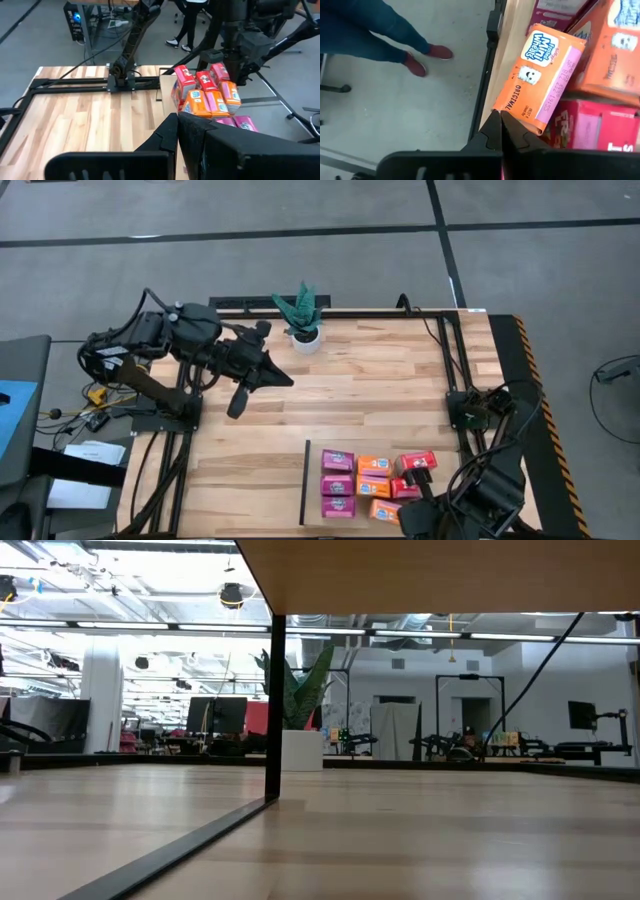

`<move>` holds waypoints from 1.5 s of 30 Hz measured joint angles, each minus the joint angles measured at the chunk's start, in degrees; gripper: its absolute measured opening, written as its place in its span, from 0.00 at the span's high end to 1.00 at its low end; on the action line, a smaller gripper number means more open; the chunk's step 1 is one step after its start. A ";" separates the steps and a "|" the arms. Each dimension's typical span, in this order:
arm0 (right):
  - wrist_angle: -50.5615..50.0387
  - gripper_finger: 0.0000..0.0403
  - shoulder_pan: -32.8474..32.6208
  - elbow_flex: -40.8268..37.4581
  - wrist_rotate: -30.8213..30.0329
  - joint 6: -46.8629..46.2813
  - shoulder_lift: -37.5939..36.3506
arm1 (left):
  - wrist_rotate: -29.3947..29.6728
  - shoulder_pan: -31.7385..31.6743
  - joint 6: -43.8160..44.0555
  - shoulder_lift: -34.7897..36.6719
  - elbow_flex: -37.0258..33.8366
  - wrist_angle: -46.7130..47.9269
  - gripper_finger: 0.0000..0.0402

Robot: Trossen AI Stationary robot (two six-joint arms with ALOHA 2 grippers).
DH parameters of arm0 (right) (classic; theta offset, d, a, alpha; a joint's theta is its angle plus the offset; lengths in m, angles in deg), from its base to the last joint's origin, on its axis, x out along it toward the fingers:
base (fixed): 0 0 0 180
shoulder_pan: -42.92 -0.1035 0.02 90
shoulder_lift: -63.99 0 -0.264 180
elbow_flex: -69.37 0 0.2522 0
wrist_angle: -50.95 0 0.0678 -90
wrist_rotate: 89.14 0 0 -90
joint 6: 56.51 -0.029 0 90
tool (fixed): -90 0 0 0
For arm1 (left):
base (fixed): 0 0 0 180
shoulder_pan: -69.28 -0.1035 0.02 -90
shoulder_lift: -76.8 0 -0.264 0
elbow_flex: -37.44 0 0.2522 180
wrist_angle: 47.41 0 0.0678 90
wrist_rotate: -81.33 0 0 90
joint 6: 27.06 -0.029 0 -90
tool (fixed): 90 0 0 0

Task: Stack cereal on shelf
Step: Put the red cereal box on the upper right shelf

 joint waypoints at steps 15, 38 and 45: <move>0.22 0.99 2.52 0.00 -0.40 6.09 0.00 | 2.68 2.01 0.90 0.02 0.00 0.01 1.00; -4.82 0.98 -8.67 0.10 -4.53 -19.46 -5.03 | 5.73 1.97 0.87 0.04 0.00 0.03 1.00; -4.90 0.97 -12.78 -3.65 -3.90 -30.20 -4.77 | 5.74 1.98 1.18 0.07 0.00 0.03 1.00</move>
